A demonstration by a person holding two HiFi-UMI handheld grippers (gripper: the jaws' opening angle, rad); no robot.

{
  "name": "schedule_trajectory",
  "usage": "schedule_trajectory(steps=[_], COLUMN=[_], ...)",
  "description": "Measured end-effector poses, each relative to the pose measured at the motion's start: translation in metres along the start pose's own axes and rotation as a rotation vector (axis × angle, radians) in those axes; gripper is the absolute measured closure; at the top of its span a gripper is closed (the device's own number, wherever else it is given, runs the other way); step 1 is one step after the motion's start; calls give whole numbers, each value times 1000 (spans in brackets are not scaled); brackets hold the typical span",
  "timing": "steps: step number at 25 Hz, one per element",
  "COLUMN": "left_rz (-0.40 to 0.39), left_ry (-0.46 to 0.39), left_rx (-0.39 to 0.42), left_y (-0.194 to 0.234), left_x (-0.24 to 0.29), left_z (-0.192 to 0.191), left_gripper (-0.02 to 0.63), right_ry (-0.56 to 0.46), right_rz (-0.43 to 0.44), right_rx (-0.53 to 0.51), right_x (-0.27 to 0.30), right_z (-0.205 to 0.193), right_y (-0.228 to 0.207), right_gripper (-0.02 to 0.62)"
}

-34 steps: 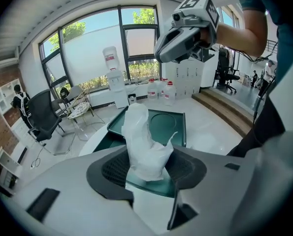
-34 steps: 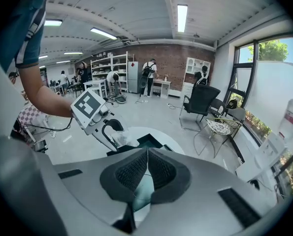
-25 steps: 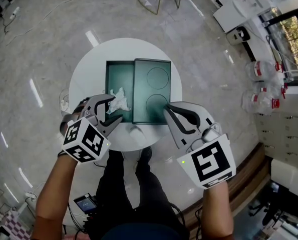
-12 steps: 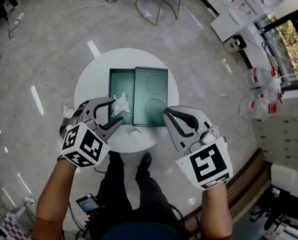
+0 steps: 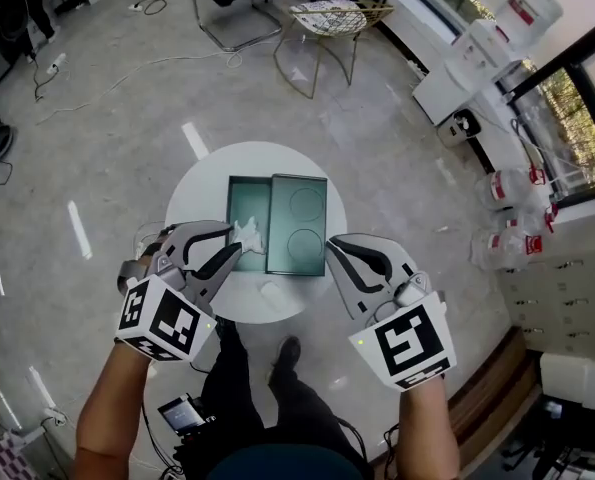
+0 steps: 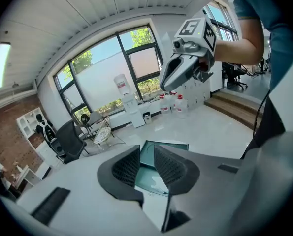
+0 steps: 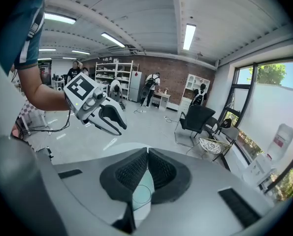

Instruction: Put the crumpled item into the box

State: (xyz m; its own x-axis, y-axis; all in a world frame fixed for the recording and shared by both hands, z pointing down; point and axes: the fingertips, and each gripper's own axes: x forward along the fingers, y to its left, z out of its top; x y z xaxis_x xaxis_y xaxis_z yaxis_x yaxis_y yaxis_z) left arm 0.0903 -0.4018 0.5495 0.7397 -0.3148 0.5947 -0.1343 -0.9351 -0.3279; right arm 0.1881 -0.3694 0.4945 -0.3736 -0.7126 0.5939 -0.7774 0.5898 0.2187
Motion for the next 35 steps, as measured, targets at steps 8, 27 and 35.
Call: schedule_trajectory(steps=[8,27,35], left_rz=[105,293,371], left_ry=[-82,-249,-285], left_rx=[33,53,59], left_y=[9,-13,-26], left_x=[-77,-249,-310], left_z=[73,179,198], left_gripper=[572,588,588], right_ry=[-71,-228,-287], right_rz=[-25,-66,-70], right_rx=[-62,-273,-336], right_x=[-58,-179,-225], right_z=[57,174,216], right_y=[-1,51,86], right_gripper=[557,557,558])
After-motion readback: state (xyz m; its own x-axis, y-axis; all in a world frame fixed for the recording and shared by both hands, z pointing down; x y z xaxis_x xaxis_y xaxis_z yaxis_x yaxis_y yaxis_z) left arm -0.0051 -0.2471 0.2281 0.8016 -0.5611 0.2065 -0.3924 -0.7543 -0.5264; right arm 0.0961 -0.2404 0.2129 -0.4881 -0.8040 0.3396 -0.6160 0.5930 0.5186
